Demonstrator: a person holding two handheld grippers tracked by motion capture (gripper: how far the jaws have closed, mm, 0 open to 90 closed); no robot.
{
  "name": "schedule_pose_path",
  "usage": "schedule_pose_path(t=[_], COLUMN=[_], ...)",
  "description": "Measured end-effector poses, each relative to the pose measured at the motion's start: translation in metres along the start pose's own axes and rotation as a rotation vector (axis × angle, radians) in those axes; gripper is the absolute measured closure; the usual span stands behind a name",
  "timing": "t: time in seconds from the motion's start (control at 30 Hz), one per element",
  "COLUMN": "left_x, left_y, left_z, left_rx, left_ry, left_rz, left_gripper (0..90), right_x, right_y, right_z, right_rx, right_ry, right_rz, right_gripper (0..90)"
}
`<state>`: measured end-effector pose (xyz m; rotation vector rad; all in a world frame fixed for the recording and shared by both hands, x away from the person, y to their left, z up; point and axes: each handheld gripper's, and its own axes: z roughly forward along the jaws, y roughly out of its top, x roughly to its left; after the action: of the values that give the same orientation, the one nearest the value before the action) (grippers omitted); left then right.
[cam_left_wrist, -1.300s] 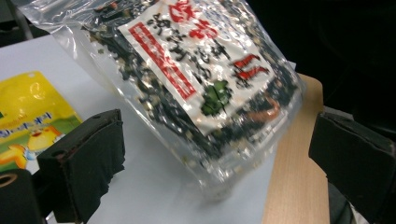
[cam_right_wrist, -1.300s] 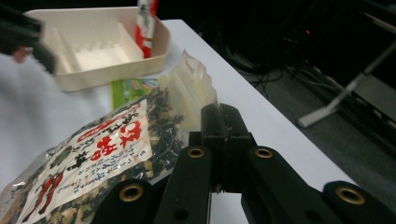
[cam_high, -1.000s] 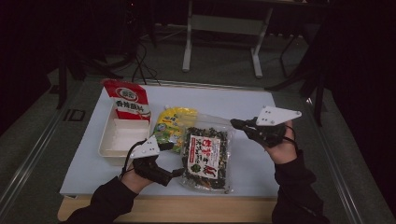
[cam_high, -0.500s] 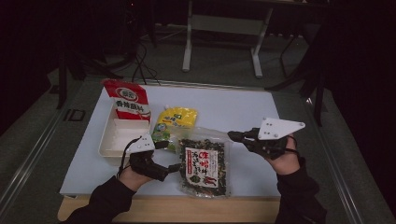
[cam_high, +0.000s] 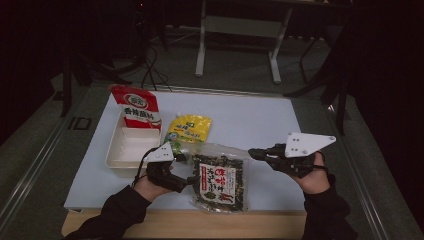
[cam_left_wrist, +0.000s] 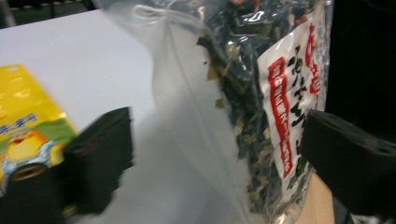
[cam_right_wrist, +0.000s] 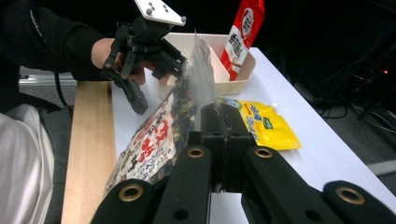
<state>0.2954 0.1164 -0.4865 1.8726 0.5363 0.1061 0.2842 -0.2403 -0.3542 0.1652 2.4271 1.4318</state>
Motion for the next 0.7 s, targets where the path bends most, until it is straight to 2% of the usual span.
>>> schedule_pose_path(t=[0.03, 0.07, 0.1, 0.17, 0.23, 0.3, 0.4, 0.47, 0.53, 0.7], left_x=[0.002, 0.002, 0.002, 0.006, 0.008, 0.013, 0.015, 0.012, 0.009, 0.002], left_y=[0.001, 0.001, 0.001, 0.001, 0.0, 0.0, 0.001, 0.003, 0.005, 0.008], left_z=[0.004, 0.006, 0.008, 0.009, 0.009, 0.006, 0.001, 0.0, -0.001, -0.003], left_rx=[0.007, 0.009, 0.009, 0.007, -0.007, -0.023, -0.029, -0.018, -0.009, -0.016], left_ry=[-0.051, -0.054, -0.053, -0.087, -0.101, -0.138, -0.173, -0.183, -0.187, -0.184], left_rz=[0.004, 0.015, 0.018, -0.001, -0.015, -0.037, -0.038, -0.011, 0.0, 0.001], left_gripper=[16.1, 28.9, 32.7, 36.1, 41.3, 50.7, 65.6, 69.0, 73.0, 76.4], right_x=[0.0, 0.0, 0.0, -0.001, -0.003, -0.004, -0.008, -0.009, -0.01, -0.011], right_y=[0.0, -0.001, -0.001, -0.002, -0.002, -0.003, -0.005, -0.005, -0.005, -0.004], right_z=[0.0, 0.0, 0.001, 0.002, 0.002, 0.002, 0.0, -0.001, -0.001, -0.005], right_rx=[0.006, 0.008, 0.01, 0.012, 0.02, 0.022, 0.018, 0.018, 0.02, 0.014], right_ry=[-0.006, -0.016, -0.019, -0.026, -0.042, -0.053, -0.062, -0.065, -0.075, -0.086], right_rz=[-0.005, -0.004, -0.005, 0.0, 0.004, 0.011, 0.036, 0.042, 0.041, 0.053], right_gripper=[90.0, 90.0, 90.0, 90.0, 90.0, 90.0, 90.0, 90.0, 90.0, 90.0])
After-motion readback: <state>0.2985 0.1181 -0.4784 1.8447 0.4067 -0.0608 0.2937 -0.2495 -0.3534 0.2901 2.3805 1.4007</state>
